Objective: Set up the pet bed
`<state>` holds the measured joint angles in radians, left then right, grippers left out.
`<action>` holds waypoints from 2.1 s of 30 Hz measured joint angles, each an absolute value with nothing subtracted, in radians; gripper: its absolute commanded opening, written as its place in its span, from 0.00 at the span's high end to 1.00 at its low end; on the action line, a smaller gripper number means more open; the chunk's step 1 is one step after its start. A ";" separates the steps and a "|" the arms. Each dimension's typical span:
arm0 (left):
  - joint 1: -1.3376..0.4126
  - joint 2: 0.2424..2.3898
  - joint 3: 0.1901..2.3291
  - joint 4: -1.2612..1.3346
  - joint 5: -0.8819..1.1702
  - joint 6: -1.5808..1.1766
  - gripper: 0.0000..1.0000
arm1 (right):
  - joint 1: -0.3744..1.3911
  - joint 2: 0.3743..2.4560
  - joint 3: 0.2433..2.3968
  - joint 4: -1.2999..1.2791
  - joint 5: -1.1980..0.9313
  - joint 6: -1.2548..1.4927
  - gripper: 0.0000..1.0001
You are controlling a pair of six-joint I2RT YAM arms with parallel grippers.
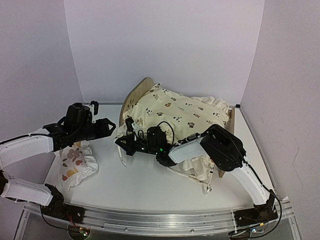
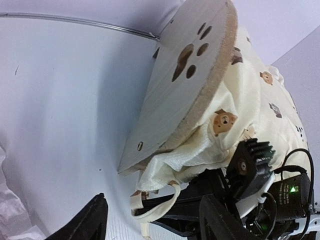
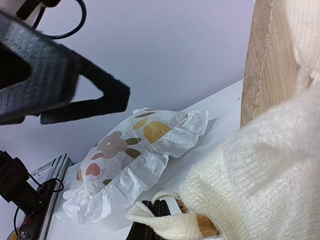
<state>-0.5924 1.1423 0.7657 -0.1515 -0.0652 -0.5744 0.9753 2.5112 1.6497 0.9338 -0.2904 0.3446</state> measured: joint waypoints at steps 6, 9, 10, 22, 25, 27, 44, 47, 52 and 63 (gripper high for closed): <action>-0.492 1.253 0.791 -0.157 0.061 -0.565 0.51 | 0.970 2.519 1.650 0.956 -0.321 0.347 1.00; -0.457 1.294 0.792 -0.153 0.137 -0.568 0.51 | 0.967 2.520 1.650 0.958 -0.335 0.349 1.00; -0.451 1.303 0.792 -0.151 0.156 -0.569 0.52 | 0.966 2.520 1.650 0.961 -0.338 0.349 1.00; -0.424 1.349 0.792 -0.099 0.362 -0.623 0.62 | 0.963 2.521 1.650 0.973 -0.346 0.315 1.00; -0.422 1.367 0.792 -0.093 0.381 -0.636 0.62 | 0.962 2.521 1.649 0.977 -0.345 0.306 1.00; -0.421 1.373 0.792 -0.092 0.388 -0.644 0.62 | 0.962 2.521 1.649 0.979 -0.345 0.301 1.00; -0.417 1.391 0.792 -0.085 0.397 -0.694 0.68 | 0.961 2.521 1.647 0.987 -0.344 0.287 1.00; -0.417 1.391 0.792 -0.086 0.398 -0.702 0.66 | 0.961 2.521 1.647 0.987 -0.344 0.285 1.00; -0.417 1.391 0.792 -0.086 0.399 -0.706 0.75 | 0.961 2.525 1.647 0.995 -0.343 0.279 1.00; -0.416 1.391 0.792 -0.085 0.415 -0.707 0.97 | 0.961 2.534 1.647 1.017 -0.341 0.269 1.00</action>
